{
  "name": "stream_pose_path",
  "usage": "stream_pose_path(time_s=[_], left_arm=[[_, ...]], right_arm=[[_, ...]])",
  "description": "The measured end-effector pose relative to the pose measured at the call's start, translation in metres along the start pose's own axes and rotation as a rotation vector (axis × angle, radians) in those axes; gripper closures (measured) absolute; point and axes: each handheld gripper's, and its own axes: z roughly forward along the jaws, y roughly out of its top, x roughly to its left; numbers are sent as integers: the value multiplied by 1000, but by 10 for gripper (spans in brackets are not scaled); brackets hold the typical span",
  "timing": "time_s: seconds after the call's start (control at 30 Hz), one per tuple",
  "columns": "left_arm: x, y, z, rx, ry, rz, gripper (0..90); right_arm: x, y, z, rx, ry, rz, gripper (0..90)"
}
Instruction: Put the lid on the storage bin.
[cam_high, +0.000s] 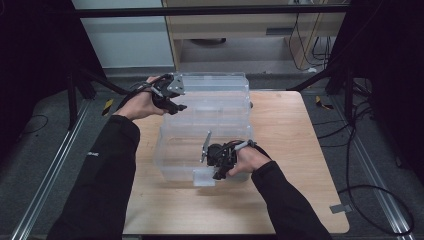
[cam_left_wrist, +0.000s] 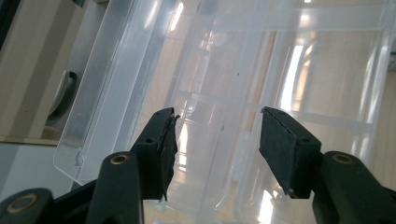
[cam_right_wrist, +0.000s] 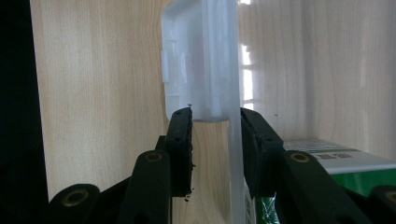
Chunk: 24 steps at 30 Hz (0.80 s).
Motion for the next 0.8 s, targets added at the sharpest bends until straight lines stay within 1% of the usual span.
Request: stream_pose_path(time_s=[0.07, 0.13, 0.17, 0.23, 0.3, 0.4, 0.43, 0.5, 0.63, 0.7, 0.73, 0.8], left_arm=[[0, 0, 4, 20, 1, 15, 461], [0, 1, 7, 47, 3, 43, 482], [-1, 2, 9, 53, 4, 54, 490], [-1, 3, 11, 56, 3, 64, 496], [-2, 6, 13, 61, 1, 83, 514], [-3, 8, 16, 64, 4, 94, 538], [-3, 11, 18, 75, -3, 107, 551], [-4, 12, 20, 86, -10, 116, 567], [-6, 14, 23, 103, -7, 143, 608], [-6, 15, 25, 108, -16, 152, 632], [-7, 16, 26, 112, -23, 148, 649], [-8, 16, 27, 121, -26, 154, 670]], right_arm=[[0, 0, 0, 3, 0, 1, 669], [0, 0, 0, 3, -2, 5, 669], [0, 0, 0, 4, -1, -1, 669], [0, 0, 0, 4, 0, 0, 669], [0, 0, 0, 2, -4, 0, 669], [0, 0, 0, 3, -4, -3, 669], [0, 0, 0, 2, -4, -3, 669], [0, 0, 0, 3, -5, -4, 669], [0, 0, 0, 2, -5, -2, 669], [0, 0, 0, 3, -6, -3, 669], [0, 0, 0, 3, -6, -3, 669], [1, 0, 0, 0, -8, -5, 670]])
